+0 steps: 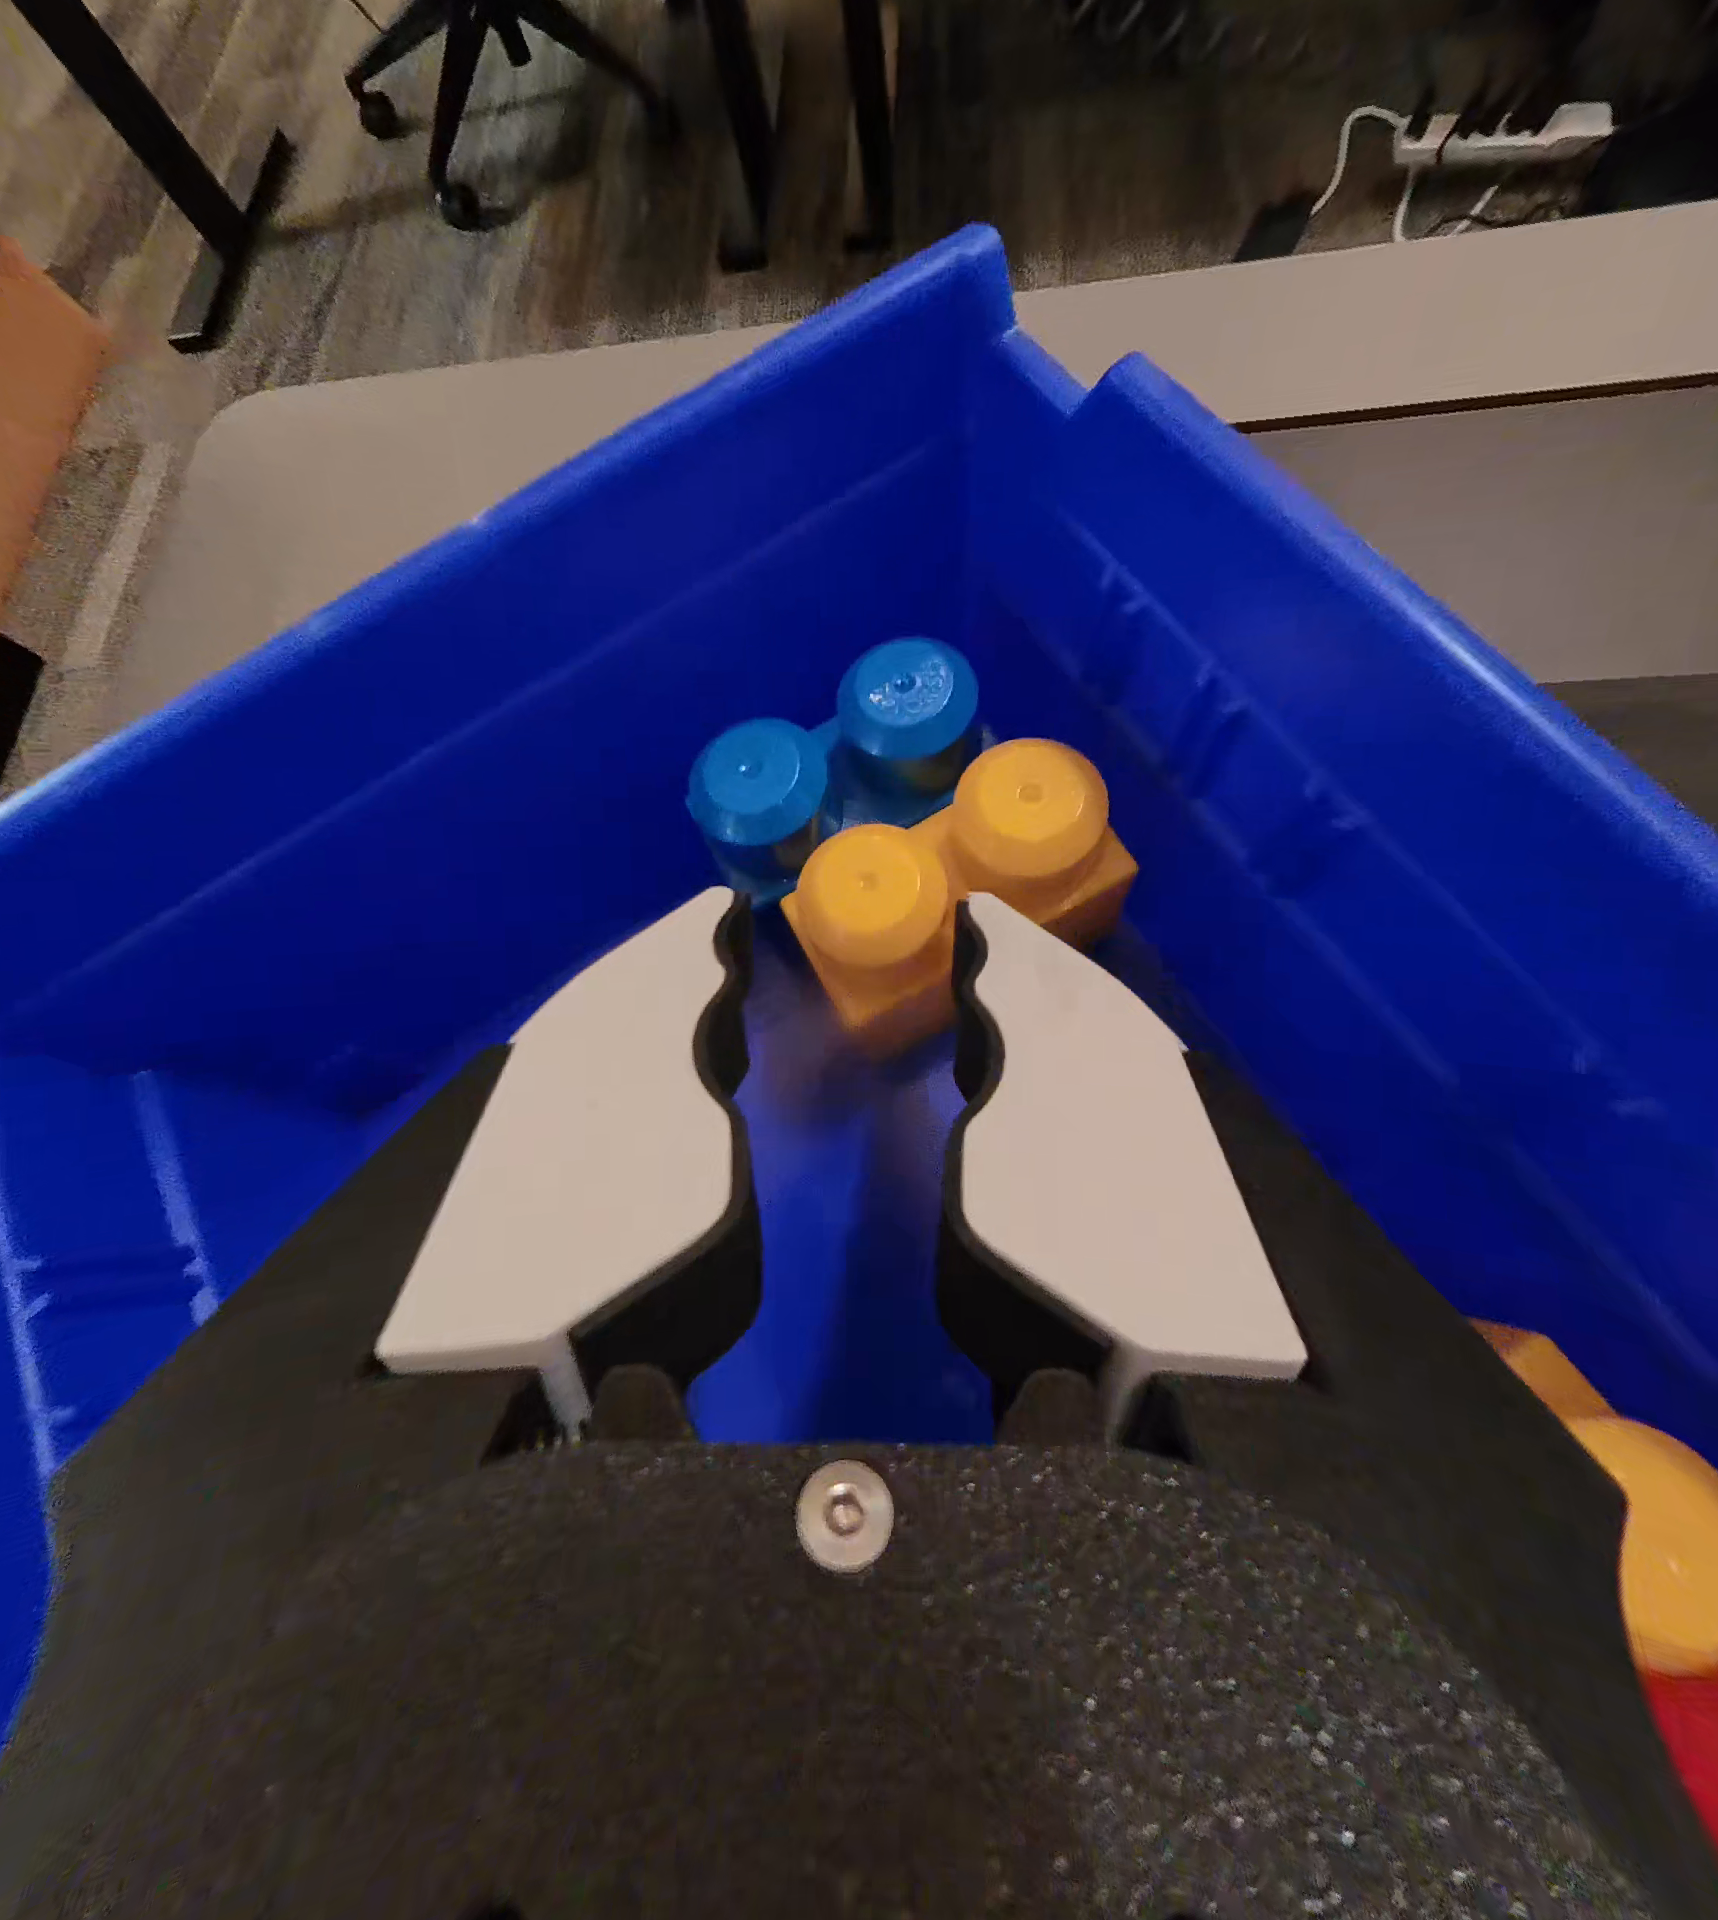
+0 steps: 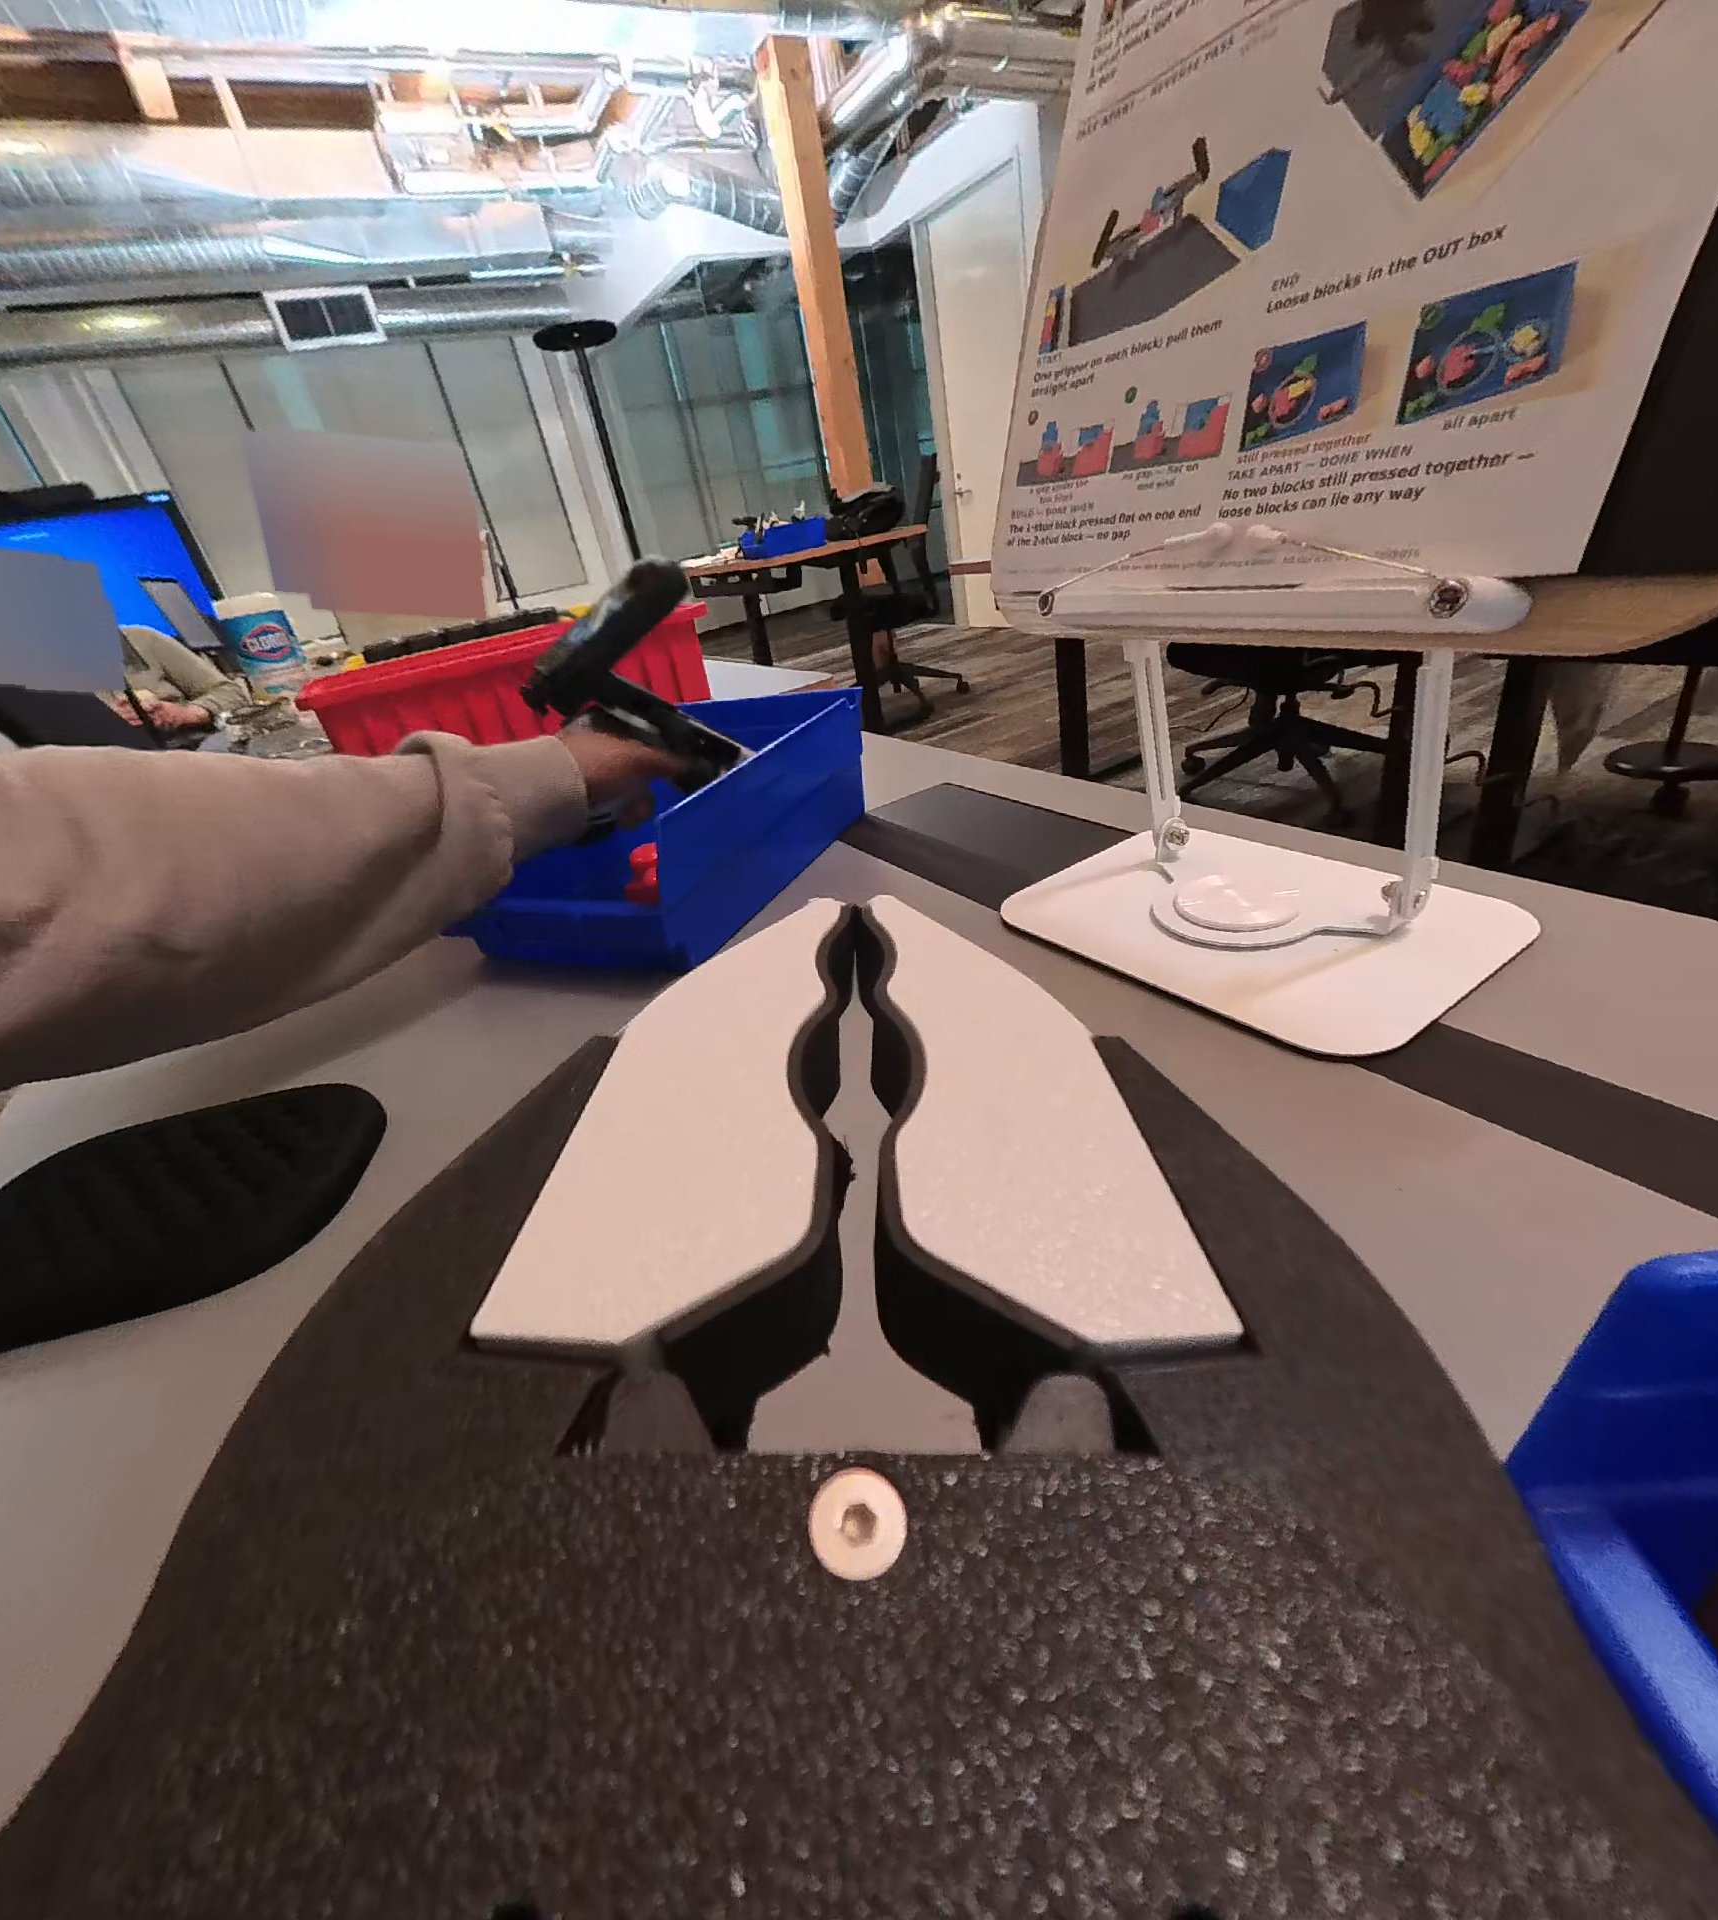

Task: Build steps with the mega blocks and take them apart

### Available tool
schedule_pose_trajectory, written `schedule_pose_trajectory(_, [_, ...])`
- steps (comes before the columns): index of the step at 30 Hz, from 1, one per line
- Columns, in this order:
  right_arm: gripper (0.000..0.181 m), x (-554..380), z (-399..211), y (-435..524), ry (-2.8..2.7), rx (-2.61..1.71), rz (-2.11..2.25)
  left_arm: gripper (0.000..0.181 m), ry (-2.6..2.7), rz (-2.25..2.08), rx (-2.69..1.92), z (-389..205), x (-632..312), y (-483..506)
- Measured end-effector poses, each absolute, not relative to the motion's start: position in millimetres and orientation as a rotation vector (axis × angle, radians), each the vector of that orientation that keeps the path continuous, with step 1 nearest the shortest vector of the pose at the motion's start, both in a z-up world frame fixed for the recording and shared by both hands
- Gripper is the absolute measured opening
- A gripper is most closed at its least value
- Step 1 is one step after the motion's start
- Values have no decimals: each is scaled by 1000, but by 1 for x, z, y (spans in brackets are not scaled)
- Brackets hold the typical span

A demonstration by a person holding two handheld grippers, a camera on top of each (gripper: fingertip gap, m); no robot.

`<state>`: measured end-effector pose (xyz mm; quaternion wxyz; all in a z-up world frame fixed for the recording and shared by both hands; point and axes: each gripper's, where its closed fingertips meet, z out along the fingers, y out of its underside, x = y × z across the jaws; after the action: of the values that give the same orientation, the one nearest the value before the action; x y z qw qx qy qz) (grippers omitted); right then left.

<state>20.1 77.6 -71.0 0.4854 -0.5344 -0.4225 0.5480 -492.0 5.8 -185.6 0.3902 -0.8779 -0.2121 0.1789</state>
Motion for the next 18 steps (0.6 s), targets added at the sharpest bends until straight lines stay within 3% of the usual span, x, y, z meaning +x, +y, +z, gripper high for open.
schedule_pose_trajectory(2, [0, 21, -69, 77, -1032, -1291, 1338, 29, -517, 426, -2222, -190, -493, 12])
schedule_pose_trajectory(9, [0, 19, -75, 74, -1063, -1292, 1341, 30, -546, 417, -2182, -176, -497, 9])
schedule_pose_trajectory(13, [0, 18, -74, 70, -1070, -1281, 1345, 29, -444, 423, -2092, -120, -473, 1])
schedule_pose_trajectory(18, [0, 14, -74, 62, -1105, -1273, 1325, 29, -166, 322, -2000, -54, -367, -9])
